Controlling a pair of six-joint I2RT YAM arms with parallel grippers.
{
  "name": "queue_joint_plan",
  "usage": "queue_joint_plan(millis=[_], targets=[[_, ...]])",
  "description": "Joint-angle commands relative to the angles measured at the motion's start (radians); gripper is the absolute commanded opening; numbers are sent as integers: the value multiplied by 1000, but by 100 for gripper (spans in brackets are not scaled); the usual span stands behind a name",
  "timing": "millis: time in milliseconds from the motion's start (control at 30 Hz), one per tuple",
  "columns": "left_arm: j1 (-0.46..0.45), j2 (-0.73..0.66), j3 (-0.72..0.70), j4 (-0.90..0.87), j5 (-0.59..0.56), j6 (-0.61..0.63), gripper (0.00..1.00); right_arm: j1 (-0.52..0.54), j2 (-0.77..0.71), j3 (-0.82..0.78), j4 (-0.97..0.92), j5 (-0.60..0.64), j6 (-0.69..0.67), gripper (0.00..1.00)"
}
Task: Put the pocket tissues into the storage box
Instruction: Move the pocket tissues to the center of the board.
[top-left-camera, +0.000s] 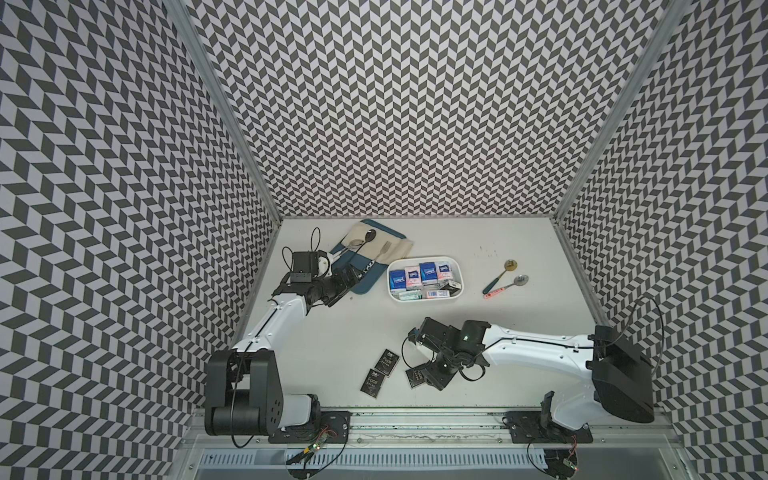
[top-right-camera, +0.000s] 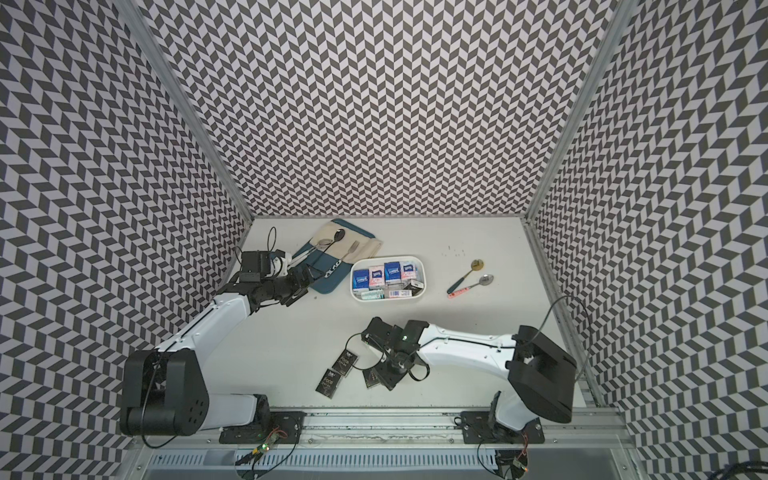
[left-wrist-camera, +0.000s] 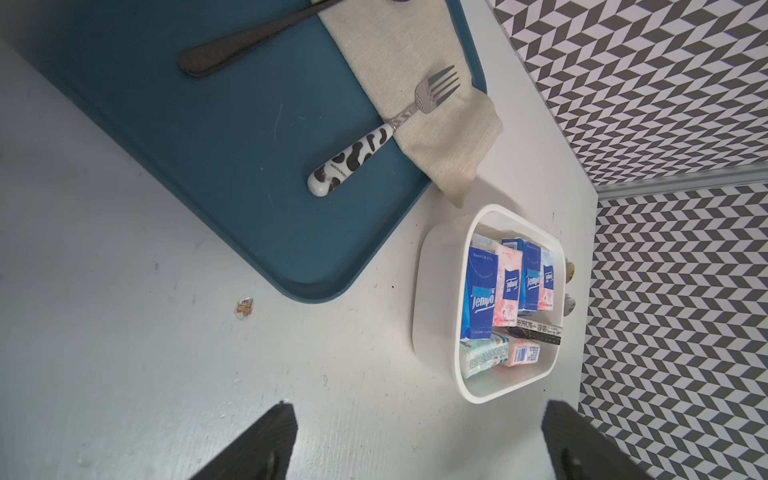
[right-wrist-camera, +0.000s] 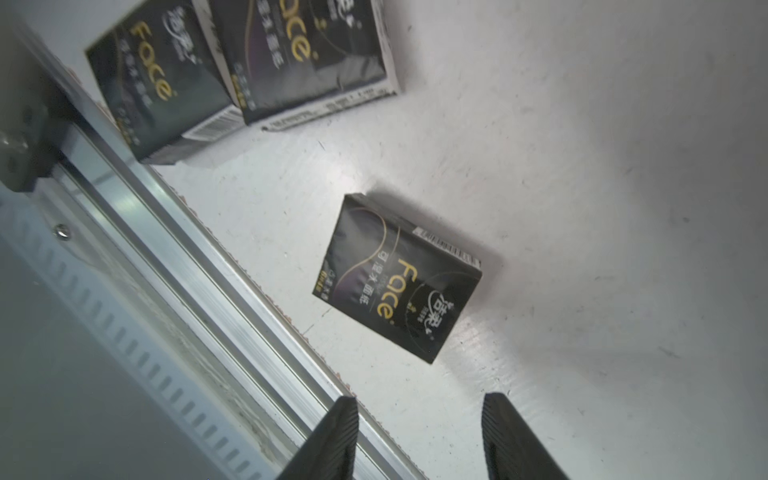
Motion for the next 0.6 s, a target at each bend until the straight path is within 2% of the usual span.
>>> queue_joint_plan(millis=[0, 133, 367, 567], targets=[[5, -20, -8, -14, 3, 20, 98, 10, 16, 5, -25, 35, -21, 49], [10, -19, 0, -18, 5, 20, 98, 18, 69, 32, -18, 49, -39, 44], [34, -31, 3, -35, 6, 40, 98, 43, 179, 93, -27, 163, -59, 59], [55, -42, -11, -32, 15, 43, 98, 43, 248, 170, -11, 277, -13, 60]])
